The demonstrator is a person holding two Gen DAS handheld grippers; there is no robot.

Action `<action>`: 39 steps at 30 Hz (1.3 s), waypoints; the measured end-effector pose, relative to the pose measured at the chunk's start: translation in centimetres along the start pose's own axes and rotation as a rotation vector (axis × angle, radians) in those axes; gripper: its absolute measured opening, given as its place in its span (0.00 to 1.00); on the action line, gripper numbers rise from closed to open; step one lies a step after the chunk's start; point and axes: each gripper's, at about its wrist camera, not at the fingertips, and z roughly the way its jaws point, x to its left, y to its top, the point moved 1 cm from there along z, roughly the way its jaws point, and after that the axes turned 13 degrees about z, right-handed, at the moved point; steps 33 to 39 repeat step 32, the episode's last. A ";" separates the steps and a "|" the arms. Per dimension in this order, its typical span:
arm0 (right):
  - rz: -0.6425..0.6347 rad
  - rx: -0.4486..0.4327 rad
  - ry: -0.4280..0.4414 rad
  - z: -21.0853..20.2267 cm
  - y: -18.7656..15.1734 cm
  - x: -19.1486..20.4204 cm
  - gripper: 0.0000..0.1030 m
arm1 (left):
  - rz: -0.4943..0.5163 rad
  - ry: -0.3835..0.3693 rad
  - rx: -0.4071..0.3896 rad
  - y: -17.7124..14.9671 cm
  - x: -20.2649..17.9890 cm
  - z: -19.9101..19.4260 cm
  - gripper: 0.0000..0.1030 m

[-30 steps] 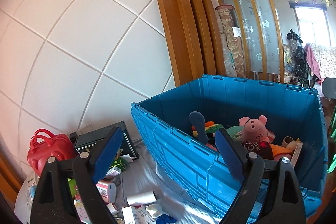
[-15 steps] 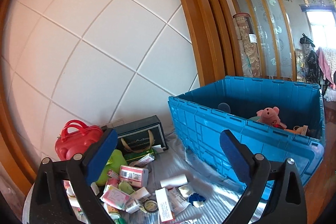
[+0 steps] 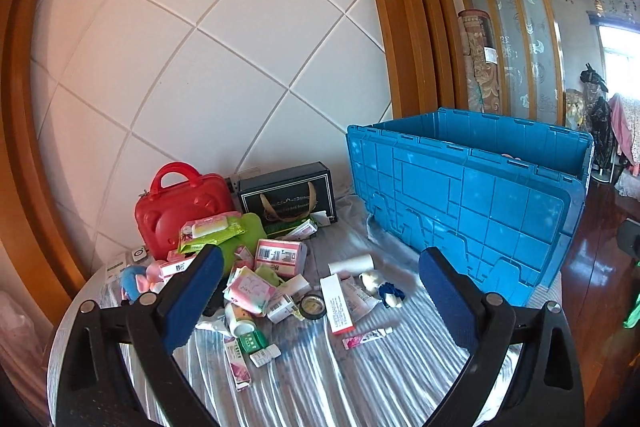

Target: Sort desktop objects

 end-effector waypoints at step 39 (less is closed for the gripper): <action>-0.087 0.062 0.123 -2.1 -1.5 -4.4 0.99 | -0.078 0.139 0.052 -2.2 -4.8 -9.7 0.97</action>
